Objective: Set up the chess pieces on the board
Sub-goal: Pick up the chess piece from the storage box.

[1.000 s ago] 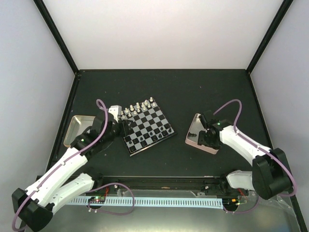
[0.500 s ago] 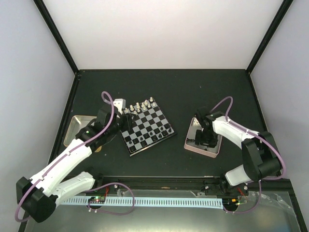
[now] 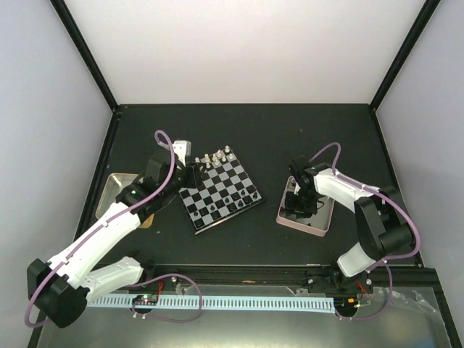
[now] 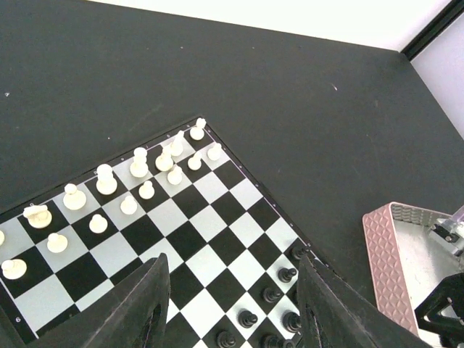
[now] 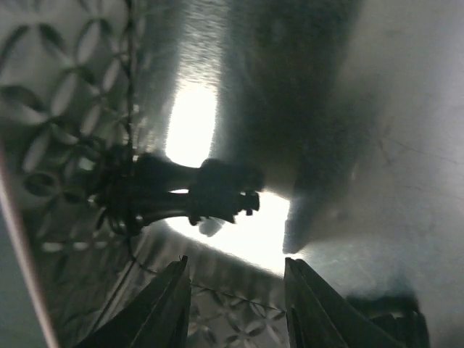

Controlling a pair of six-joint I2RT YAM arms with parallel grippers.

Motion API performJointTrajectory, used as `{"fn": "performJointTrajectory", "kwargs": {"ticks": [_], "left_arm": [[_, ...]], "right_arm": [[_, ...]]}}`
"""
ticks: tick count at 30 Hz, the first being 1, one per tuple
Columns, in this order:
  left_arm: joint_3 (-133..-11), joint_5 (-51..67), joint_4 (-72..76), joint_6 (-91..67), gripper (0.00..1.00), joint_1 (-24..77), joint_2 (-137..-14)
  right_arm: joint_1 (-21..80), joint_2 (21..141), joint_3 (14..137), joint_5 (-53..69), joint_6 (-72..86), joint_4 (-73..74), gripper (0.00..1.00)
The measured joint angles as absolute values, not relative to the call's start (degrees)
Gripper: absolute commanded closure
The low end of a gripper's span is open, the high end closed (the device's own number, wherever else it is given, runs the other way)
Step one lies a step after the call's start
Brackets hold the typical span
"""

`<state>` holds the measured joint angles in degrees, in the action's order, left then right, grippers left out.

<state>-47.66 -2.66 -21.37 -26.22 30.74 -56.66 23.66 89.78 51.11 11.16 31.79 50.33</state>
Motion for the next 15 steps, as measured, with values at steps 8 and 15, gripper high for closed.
{"fn": "performJointTrajectory", "kwargs": {"ticks": [8,15], "left_arm": [[-47.7,-2.9,-20.9,-26.1,0.5,30.7,-57.6],[-47.7,-3.4,-20.9,-25.6,0.5,30.7,-57.6]], "right_arm": [[23.6,94.1,52.8,12.9,30.3,49.4,0.68],[23.6,94.5,53.3,9.9,32.1,46.4,0.73]]}}
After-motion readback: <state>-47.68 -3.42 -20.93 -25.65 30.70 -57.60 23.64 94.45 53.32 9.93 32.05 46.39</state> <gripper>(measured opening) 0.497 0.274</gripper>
